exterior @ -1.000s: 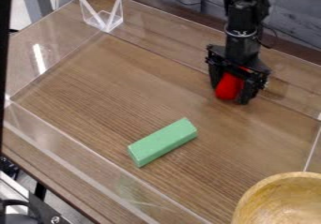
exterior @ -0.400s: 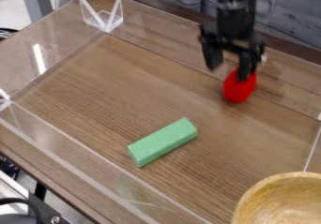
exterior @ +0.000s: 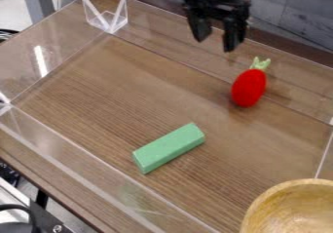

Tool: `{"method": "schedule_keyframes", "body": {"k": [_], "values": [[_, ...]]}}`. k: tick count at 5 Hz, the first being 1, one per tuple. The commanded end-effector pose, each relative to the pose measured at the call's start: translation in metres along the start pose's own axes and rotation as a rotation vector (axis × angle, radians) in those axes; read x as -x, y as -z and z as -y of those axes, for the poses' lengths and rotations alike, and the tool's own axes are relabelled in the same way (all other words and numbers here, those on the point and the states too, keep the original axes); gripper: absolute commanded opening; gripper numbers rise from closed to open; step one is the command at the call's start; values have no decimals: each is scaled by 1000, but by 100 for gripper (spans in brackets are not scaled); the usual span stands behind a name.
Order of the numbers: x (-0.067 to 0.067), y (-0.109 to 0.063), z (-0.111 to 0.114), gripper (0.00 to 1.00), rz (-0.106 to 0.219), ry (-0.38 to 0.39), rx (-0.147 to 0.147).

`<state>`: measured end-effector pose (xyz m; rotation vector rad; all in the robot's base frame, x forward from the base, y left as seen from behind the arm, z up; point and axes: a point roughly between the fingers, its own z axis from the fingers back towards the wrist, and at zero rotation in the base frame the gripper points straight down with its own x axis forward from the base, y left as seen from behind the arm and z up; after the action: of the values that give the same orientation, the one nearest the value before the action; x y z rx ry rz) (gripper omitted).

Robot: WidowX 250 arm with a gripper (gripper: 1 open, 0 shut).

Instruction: Move the red fruit to the right

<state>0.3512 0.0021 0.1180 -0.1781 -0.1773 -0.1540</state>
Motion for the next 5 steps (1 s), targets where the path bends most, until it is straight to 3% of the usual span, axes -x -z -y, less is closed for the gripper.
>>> {"method": "schedule_keyframes", "body": {"k": [1, 3, 5], "values": [[-12, -27, 10, 0, 96, -2, -27], [-6, -31, -20, 0, 106, -135, -58], [-15, -30, -17, 0, 77, -13, -31]]}}
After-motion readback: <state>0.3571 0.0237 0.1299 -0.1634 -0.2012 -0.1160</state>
